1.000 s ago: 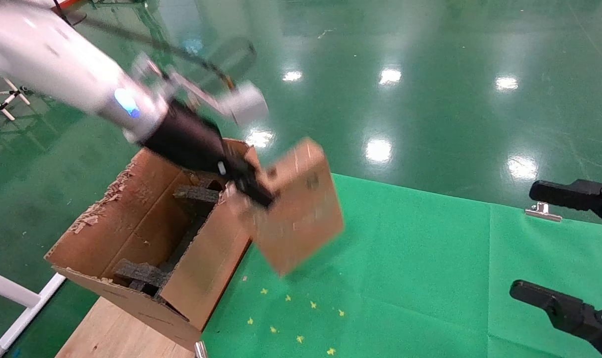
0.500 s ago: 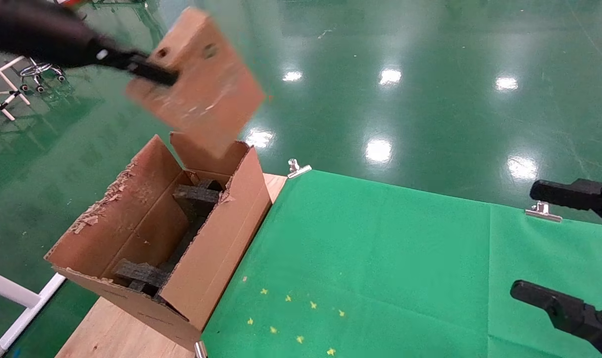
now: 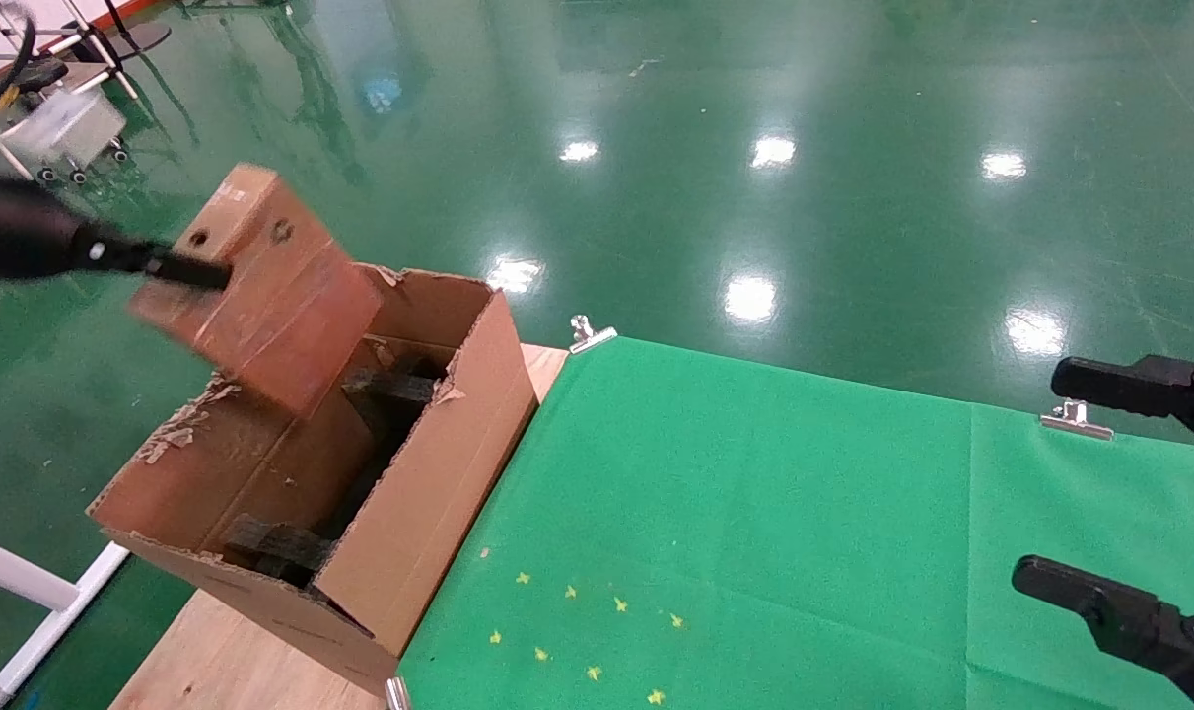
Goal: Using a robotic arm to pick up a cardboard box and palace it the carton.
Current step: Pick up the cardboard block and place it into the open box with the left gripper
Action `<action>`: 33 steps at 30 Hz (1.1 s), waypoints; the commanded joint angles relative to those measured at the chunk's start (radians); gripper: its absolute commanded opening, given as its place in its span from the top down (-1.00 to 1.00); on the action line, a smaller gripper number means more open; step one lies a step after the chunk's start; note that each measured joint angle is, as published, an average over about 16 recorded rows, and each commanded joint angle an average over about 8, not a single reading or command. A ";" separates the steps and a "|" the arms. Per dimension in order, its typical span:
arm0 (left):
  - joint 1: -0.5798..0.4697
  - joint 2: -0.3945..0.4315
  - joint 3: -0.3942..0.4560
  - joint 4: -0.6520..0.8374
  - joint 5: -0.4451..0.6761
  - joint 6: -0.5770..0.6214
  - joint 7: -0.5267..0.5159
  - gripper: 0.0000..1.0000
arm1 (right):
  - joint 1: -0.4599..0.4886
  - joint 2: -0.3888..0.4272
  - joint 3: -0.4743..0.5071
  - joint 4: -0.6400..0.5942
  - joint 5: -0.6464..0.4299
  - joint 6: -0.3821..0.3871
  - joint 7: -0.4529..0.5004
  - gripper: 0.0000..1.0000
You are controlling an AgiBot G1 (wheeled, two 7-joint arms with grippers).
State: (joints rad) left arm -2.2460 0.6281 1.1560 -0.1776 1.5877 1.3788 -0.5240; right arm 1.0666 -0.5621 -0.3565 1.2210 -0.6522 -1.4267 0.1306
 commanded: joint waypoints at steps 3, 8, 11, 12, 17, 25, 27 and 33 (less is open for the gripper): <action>0.031 -0.015 -0.003 0.054 -0.007 -0.020 0.034 1.00 | 0.000 0.000 0.000 0.000 0.000 0.000 0.000 -1.00; 0.085 -0.025 -0.013 0.108 -0.024 -0.060 0.068 1.00 | 0.000 0.000 0.000 0.000 0.000 0.000 0.000 -1.00; 0.116 -0.027 -0.020 0.133 -0.035 -0.080 0.083 1.00 | 0.000 0.000 0.000 0.000 0.000 0.000 0.000 -1.00; 0.126 -0.028 -0.021 0.140 -0.037 -0.087 0.087 1.00 | 0.000 0.000 0.000 0.000 0.000 0.000 0.000 -1.00; 0.169 -0.028 -0.029 0.166 -0.049 -0.112 0.098 1.00 | 0.000 0.000 0.000 0.000 0.000 0.000 0.000 -1.00; 0.229 -0.022 -0.037 0.190 -0.061 -0.171 0.098 1.00 | 0.000 0.000 0.000 0.000 0.000 0.000 0.000 -1.00; 0.245 -0.018 -0.039 0.194 -0.064 -0.195 0.095 1.00 | 0.000 0.000 0.000 0.000 0.000 0.000 0.000 -1.00; 0.290 -0.004 -0.047 0.200 -0.074 -0.257 0.087 1.00 | 0.000 0.000 0.000 0.000 0.000 0.000 0.000 -1.00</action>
State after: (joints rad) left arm -1.9578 0.6245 1.1101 0.0214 1.5145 1.1320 -0.4371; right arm 1.0666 -0.5621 -0.3565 1.2210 -0.6522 -1.4267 0.1306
